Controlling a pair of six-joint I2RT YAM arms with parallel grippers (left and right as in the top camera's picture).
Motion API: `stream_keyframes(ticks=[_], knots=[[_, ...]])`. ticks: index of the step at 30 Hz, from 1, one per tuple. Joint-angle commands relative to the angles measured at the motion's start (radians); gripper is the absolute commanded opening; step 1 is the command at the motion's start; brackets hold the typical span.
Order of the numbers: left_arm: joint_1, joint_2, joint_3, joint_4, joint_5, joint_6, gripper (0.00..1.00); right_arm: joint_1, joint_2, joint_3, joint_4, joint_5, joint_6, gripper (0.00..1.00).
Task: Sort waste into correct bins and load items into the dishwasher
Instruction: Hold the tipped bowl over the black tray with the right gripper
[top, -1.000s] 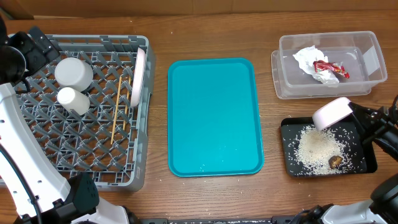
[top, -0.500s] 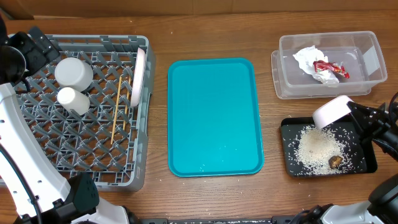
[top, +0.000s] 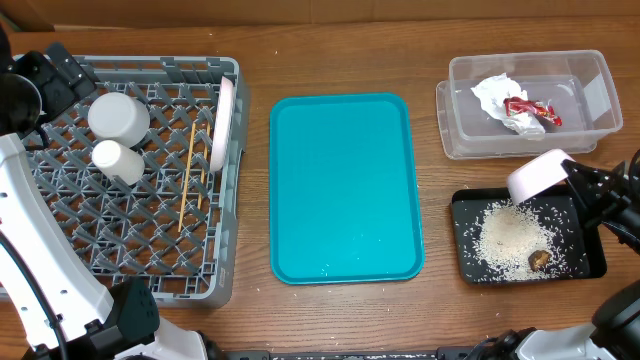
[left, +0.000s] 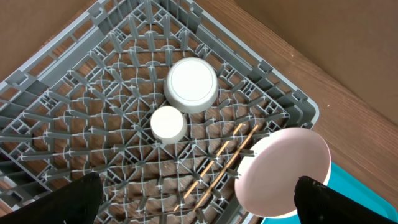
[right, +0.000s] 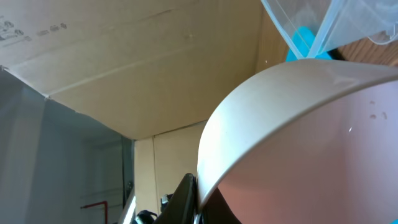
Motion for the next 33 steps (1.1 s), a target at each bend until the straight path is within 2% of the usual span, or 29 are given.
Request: stream_keyframes(ticks=[1, 4, 12, 13, 19, 24, 27, 33], knots=[[0.003, -0.003, -0.002, 0.002, 0.008, -0.01, 1.0, 0.005, -0.034, 0.03, 0.021, -0.053, -0.082, 0.04], [0.003, -0.003, -0.002, 0.002, 0.008, -0.01, 1.0, 0.003, -0.033, 0.032, 0.07, -0.053, -0.061, 0.04], [0.003, -0.003, -0.002, 0.002, 0.008, -0.01, 1.0, 0.004, -0.035, 0.032, -0.002, -0.053, 0.285, 0.04], [0.003, -0.003, -0.002, 0.002, 0.008, -0.01, 1.0, 0.004, -0.035, 0.032, -0.001, -0.053, 0.291, 0.04], [0.003, -0.003, -0.002, 0.002, 0.008, -0.01, 1.0, 0.004, -0.034, 0.032, 0.201, -0.035, 0.23, 0.04], [0.003, -0.003, -0.002, 0.002, 0.008, -0.01, 1.0, 0.006, -0.034, 0.032, 0.322, 0.066, 0.229, 0.04], [0.003, -0.003, -0.002, 0.002, 0.008, -0.01, 1.0, 0.025, -0.039, 0.033, 0.265, 0.039, 0.177, 0.04], [0.003, -0.003, -0.002, 0.002, 0.008, -0.01, 1.0, 0.113, -0.093, 0.093, 0.109, -0.006, -0.041, 0.04]])
